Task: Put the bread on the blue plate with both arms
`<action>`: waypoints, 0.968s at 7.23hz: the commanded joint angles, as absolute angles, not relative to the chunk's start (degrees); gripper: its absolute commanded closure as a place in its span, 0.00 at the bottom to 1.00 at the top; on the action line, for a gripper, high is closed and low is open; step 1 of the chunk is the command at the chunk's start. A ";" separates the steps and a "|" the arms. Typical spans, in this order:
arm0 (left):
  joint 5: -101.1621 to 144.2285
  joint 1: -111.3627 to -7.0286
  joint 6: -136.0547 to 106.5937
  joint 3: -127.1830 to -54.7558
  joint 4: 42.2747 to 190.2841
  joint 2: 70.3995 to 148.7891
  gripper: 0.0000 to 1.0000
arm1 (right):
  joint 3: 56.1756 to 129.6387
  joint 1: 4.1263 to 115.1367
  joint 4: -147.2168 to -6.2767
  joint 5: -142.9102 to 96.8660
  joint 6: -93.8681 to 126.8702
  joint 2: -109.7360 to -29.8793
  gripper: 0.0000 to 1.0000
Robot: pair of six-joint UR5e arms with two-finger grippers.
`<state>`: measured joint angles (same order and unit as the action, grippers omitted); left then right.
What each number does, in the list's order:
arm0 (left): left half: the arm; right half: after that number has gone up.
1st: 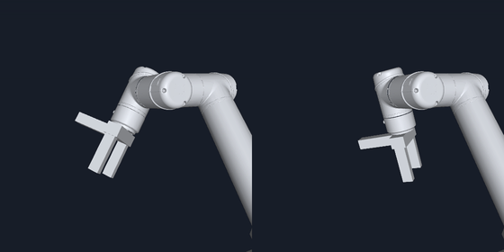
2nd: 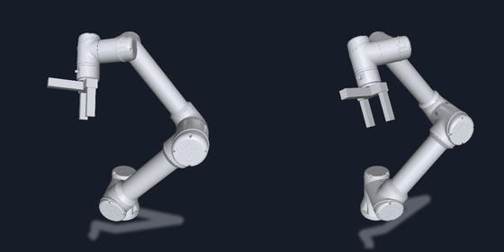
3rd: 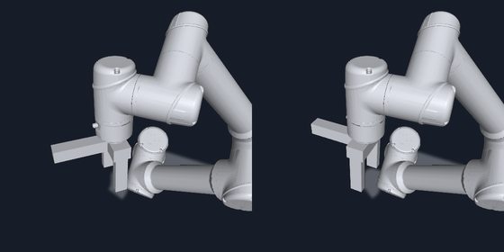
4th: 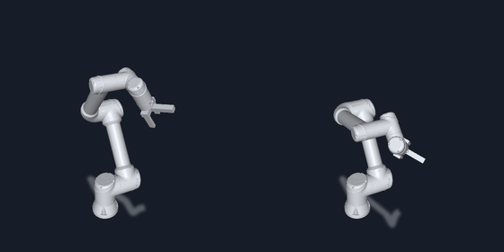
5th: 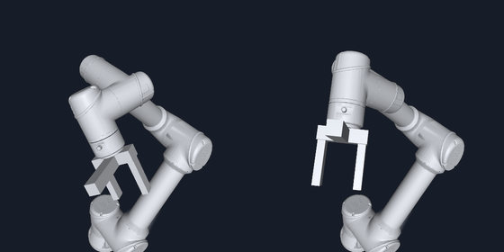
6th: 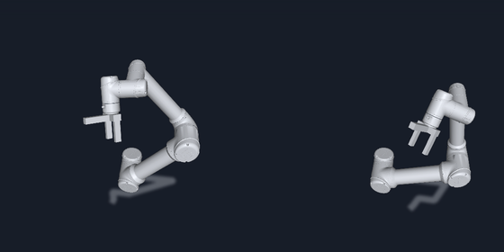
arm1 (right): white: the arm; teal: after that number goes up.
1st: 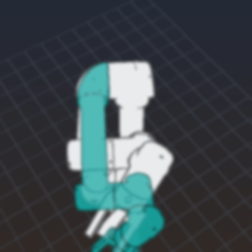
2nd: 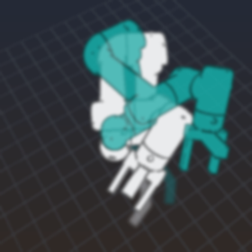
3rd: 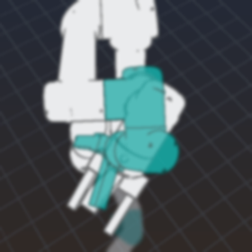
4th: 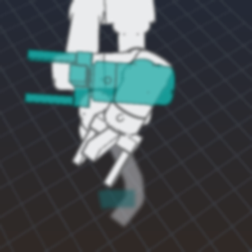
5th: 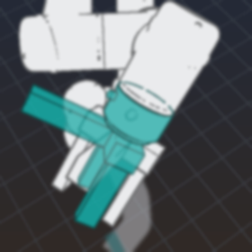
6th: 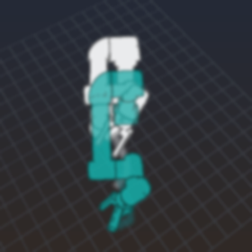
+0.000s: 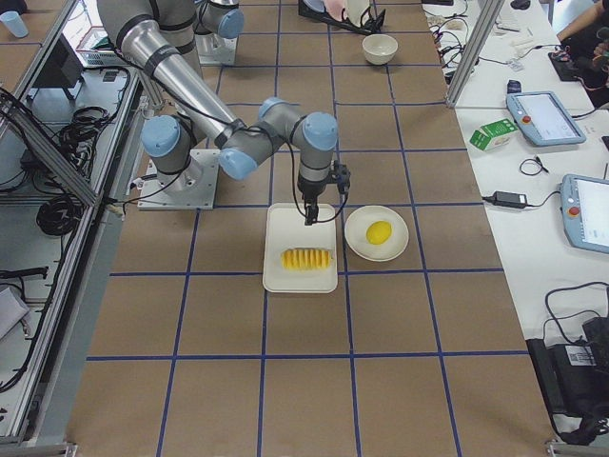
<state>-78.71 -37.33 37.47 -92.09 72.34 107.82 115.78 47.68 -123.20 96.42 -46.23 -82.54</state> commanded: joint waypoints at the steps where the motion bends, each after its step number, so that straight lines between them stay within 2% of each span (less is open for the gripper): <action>1: -76.99 -37.18 37.88 -91.67 72.16 111.52 0.00 | 116.72 42.38 -131.55 96.24 -52.26 -74.83 0.00; 2: -77.17 -37.18 37.97 -91.58 72.16 112.49 0.00 | 116.02 40.71 -133.57 96.33 -52.73 -72.01 0.00; 7: -76.73 -35.95 37.27 -91.32 72.16 117.50 0.00 | 113.03 40.52 -133.33 91.08 -52.21 -69.35 0.00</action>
<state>-77.02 -35.94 37.69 -91.36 72.16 116.36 113.22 40.54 -133.51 94.00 -52.25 -69.68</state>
